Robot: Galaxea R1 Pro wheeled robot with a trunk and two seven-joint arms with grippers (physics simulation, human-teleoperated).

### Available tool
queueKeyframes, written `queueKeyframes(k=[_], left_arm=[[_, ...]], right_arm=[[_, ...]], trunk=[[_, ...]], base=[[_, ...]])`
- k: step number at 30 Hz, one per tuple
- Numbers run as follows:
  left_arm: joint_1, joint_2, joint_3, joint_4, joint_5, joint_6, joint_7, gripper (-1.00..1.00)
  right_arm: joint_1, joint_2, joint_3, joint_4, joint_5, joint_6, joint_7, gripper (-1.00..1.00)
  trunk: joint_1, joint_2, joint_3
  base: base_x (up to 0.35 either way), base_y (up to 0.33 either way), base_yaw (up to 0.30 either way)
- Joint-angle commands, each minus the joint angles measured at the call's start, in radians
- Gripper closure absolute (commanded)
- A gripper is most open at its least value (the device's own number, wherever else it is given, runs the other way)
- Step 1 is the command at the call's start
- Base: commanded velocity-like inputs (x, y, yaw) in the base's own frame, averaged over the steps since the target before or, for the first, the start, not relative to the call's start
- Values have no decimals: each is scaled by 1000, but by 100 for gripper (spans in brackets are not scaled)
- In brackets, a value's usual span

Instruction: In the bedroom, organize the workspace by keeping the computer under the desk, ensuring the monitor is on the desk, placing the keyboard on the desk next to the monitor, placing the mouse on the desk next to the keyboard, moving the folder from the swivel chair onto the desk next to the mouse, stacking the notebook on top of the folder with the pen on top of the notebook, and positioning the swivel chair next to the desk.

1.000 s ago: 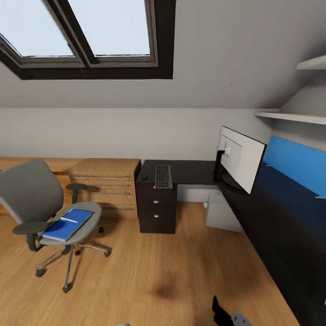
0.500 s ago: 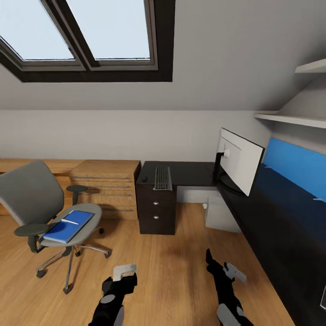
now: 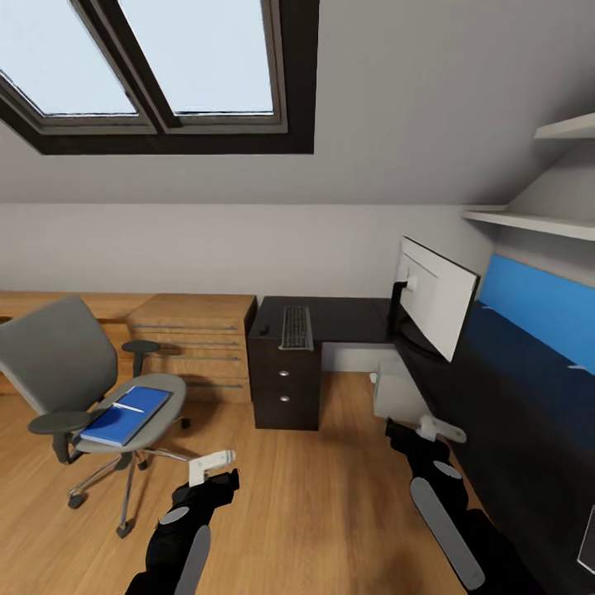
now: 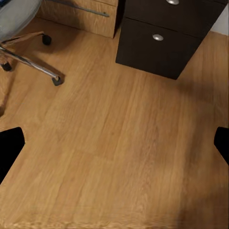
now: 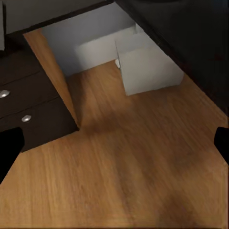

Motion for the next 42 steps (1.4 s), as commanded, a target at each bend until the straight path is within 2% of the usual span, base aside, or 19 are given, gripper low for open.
queueKeyframes(k=[1,9,17,18,21,22,30,31,33,37,38,42], left_arm=[[2,0,-3,-1,12,3,16,-100],[12,0,-9,-2,15,2,38,-100],[13,0,-10,-6,13,2,40,-100],[13,0,-10,-6,13,2,40,-100],[13,0,-10,-7,13,2,40,-100],[13,0,-10,-7,12,2,40,-100],[13,0,-8,-26,11,2,40,-100],[13,0,-8,-32,11,2,40,-100],[13,0,-7,-37,11,2,40,-100],[13,0,-6,-42,11,3,40,-100],[13,0,-5,-43,12,3,40,-100],[13,0,-2,-44,12,3,40,-100]], right_arm=[[0,-1,3,0,1,2,-8,-100],[3,-3,3,-5,45,-16,-9,-100],[4,-9,1,-10,51,-51,-9,-100],[4,-26,1,-9,52,-54,-9,-100],[4,-49,1,-7,52,-59,-8,-100],[4,-64,0,-6,52,-65,-8,-100],[4,-126,-13,20,51,-70,11,-100],[4,-141,-24,41,50,-70,29,-100],[3,-152,-41,65,50,-70,55,-100],[1,-164,-90,122,52,-70,130,-100],[-2,-168,-117,159,52,-70,169,-100],[-13,-179,-167,248,58,-70,237,-100]], trunk=[[-4,6,2],[-35,62,27],[-65,118,52],[-69,125,55],[-81,146,65],[-84,153,68],[-115,209,93],[-119,216,96],[-127,230,102],[-142,258,115],[-146,265,118],[-161,293,130]], base=[[-70,-164,0],[-39,-261,0],[-2,-313,0],[0,-316,0],[0,-316,0],[0,-316,0],[0,-316,0],[0,-316,0],[0,-316,0],[0,-251,0],[0,-119,0],[0,-71,0]])
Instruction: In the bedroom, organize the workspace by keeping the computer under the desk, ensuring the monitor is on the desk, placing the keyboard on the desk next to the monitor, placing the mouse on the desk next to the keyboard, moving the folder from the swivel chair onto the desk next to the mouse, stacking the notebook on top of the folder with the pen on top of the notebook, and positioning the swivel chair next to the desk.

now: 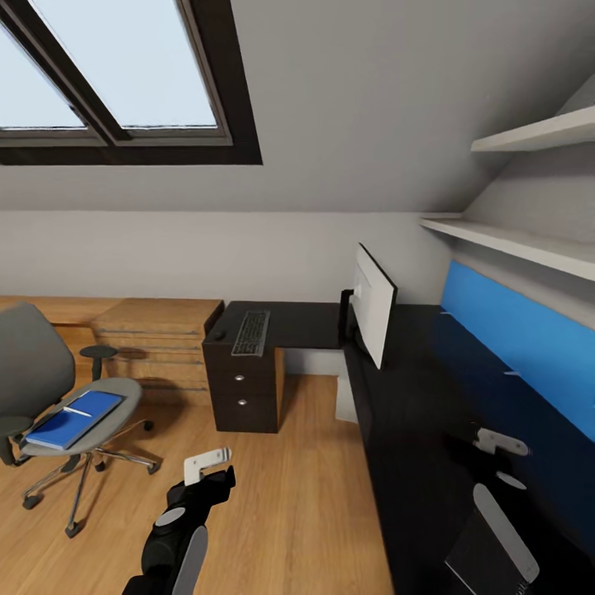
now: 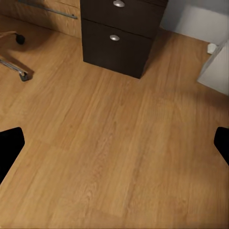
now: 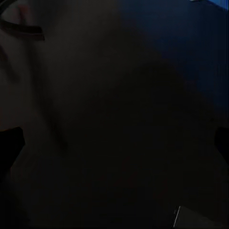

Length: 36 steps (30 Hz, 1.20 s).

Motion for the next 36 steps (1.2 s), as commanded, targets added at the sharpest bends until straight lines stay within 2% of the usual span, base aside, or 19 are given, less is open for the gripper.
queueKeyframes(k=[1,7,8,16,17,23,25,36], left_arm=[[-1,0,0,-1,11,3,10,-100],[-1,1,29,-2,13,3,9,-100],[-1,1,46,-2,14,3,9,-100],[-1,1,53,-2,14,2,8,-100],[-1,1,54,-2,14,2,8,-100],[-1,0,54,-29,15,2,8,-100],[-1,0,54,-45,15,2,9,-100],[-1,0,54,-53,16,2,9,-100]], right_arm=[[-7,-5,-5,23,-4,3,5,-100],[-92,-23,-33,213,8,-6,65,-100],[-162,-28,-38,361,11,-38,112,-100],[-257,-28,-39,568,15,-61,181,-100],[-274,-28,-38,605,33,-62,189,-100],[-314,-28,-38,692,67,-61,193,-100],[-346,-28,-38,749,77,-58,204,-100],[-382,-37,-36,801,82,-12,218,-100]], trunk=[[-4,6,2],[-27,48,20],[-27,48,20],[-27,48,20],[-27,48,20],[-27,48,20],[-19,34,14],[23,-43,-20]], base=[[0,-39,0],[0,-16,0],[0,-3,0],[0,-1,0],[0,0,0],[0,0,0],[0,0,0],[0,0,0]])
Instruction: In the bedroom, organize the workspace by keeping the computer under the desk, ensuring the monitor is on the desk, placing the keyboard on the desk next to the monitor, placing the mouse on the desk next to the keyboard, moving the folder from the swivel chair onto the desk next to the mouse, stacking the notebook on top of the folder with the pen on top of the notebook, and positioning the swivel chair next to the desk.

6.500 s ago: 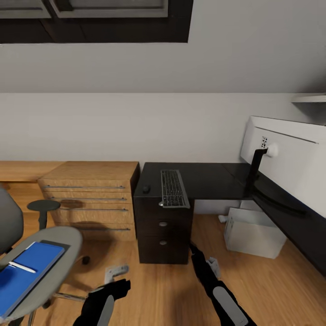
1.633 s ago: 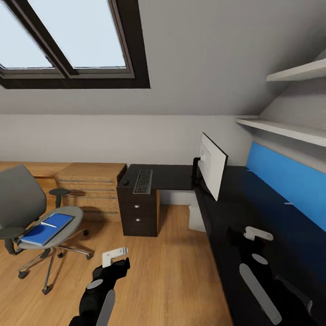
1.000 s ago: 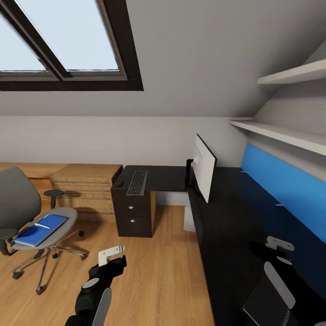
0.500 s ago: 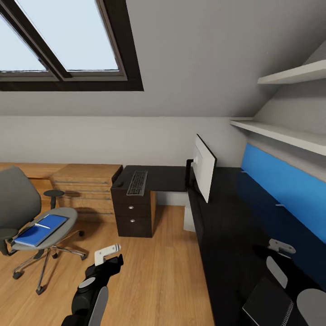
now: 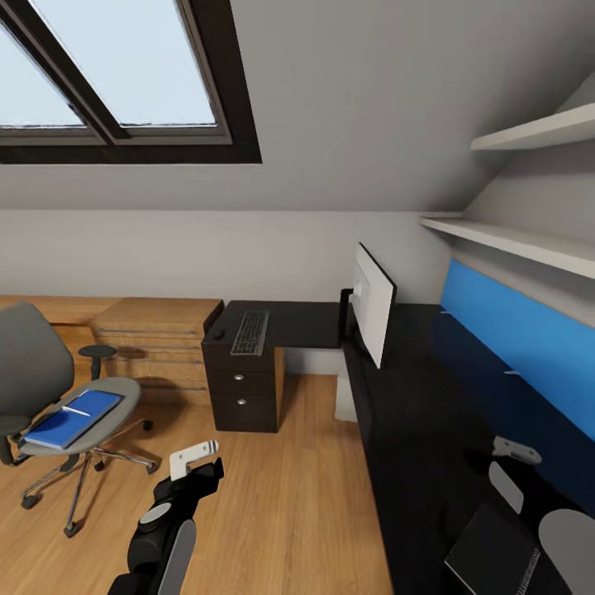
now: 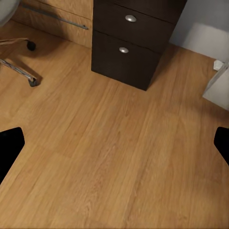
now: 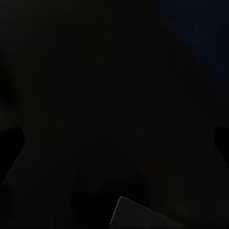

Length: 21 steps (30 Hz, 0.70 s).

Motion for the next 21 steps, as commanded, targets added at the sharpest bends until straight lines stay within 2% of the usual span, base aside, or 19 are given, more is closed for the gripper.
queueKeyframes(k=[1,13,21], left_arm=[[-1,0,-1,-2,10,3,9,-100],[-1,0,-2,-2,10,3,9,-100],[-1,0,-2,-2,10,3,9,-100]], right_arm=[[-1,-1,7,3,-7,10,-6,-100],[-3,0,10,16,-8,17,-5,-100],[-3,0,9,16,-8,58,25,-100]], trunk=[[4,-9,-5],[50,-93,-42],[81,-149,-67]], base=[[0,0,0],[0,0,0],[0,0,0]])
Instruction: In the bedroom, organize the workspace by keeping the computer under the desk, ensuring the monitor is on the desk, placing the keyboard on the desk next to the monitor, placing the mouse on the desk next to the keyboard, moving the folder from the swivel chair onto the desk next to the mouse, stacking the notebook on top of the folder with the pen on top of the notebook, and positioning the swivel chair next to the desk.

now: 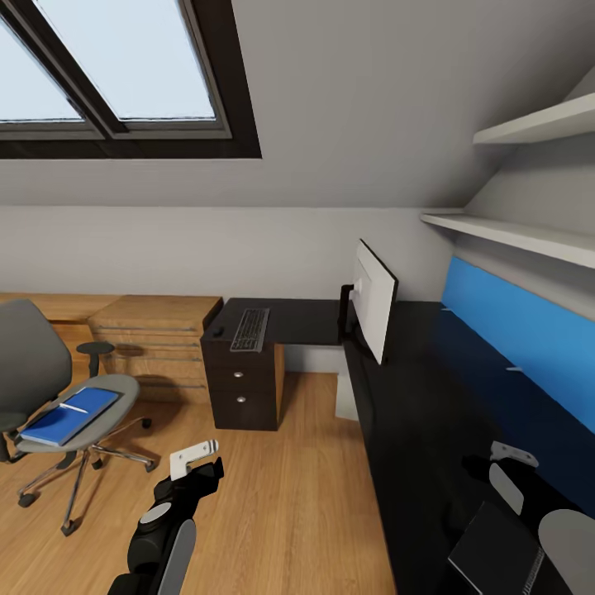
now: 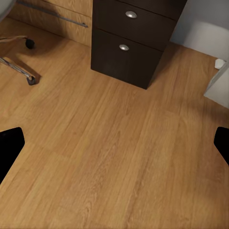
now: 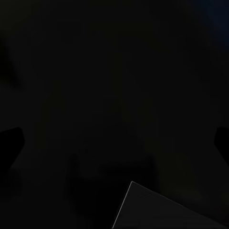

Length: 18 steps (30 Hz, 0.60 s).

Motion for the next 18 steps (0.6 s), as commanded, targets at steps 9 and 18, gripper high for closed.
queueKeyframes(k=[9,18], left_arm=[[-1,0,-1,-1,10,3,9,-100],[-1,0,-1,0,10,3,9,-100]], right_arm=[[0,-1,7,-3,-9,9,-5,-100],[0,-1,7,-3,-10,9,-5,-100]], trunk=[[35,-64,-30],[69,-127,-58]], base=[[0,0,0],[0,0,0]])
